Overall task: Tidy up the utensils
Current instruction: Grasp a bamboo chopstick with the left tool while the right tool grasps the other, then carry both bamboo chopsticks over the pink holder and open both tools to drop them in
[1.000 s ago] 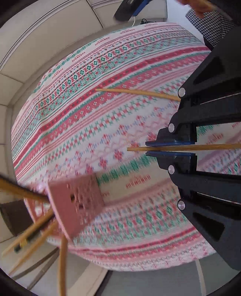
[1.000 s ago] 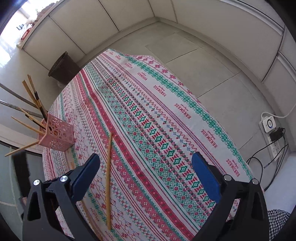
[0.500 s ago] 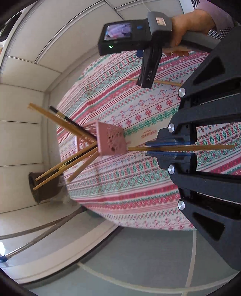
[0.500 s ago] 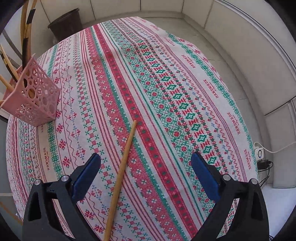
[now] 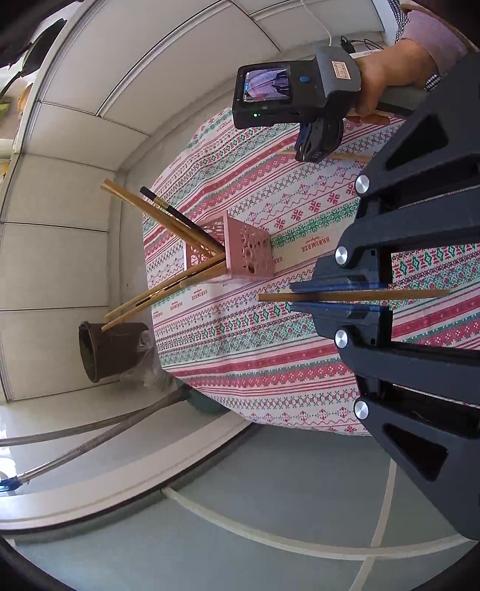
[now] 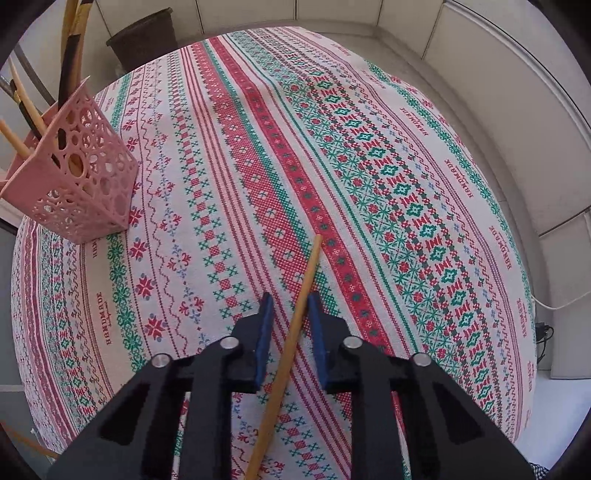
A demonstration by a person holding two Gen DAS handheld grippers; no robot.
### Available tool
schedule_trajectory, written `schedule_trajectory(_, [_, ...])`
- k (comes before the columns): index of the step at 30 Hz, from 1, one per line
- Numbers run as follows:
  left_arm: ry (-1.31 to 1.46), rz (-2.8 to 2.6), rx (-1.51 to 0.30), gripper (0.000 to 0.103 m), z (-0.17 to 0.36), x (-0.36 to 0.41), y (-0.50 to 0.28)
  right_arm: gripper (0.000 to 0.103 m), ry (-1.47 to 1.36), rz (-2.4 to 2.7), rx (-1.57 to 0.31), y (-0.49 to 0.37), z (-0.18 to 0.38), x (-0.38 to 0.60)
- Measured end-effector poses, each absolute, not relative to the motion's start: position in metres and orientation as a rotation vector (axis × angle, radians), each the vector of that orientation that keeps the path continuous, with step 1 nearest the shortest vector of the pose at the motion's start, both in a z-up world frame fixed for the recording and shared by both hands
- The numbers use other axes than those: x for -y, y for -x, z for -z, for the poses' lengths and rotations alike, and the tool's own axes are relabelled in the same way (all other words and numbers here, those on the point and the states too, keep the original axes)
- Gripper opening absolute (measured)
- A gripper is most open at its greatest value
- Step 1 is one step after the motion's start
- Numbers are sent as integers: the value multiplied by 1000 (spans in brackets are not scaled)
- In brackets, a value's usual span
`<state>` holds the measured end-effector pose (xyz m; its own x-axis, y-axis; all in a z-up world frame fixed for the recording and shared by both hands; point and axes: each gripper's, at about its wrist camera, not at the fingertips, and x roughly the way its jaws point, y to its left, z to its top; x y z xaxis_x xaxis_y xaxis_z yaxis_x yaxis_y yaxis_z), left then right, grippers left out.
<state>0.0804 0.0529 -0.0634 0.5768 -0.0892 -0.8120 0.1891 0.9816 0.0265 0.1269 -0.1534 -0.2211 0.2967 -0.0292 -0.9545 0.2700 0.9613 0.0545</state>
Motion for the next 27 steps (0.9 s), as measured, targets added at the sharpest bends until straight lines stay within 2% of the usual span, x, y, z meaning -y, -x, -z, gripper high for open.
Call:
schedule_trajectory(5, [-93, 154, -933, 4, 59, -61, -79, 7, -242, 146, -1211, -114, 203, 153])
schedule_trajectory(16, [-67, 166, -865, 4, 34, -70, -58, 6, -230, -22, -846, -42, 69, 154])
schedule_trajectory(27, [-29, 247, -781, 4, -11, -44, -50, 6, -373, -52, -611, -18, -22, 200])
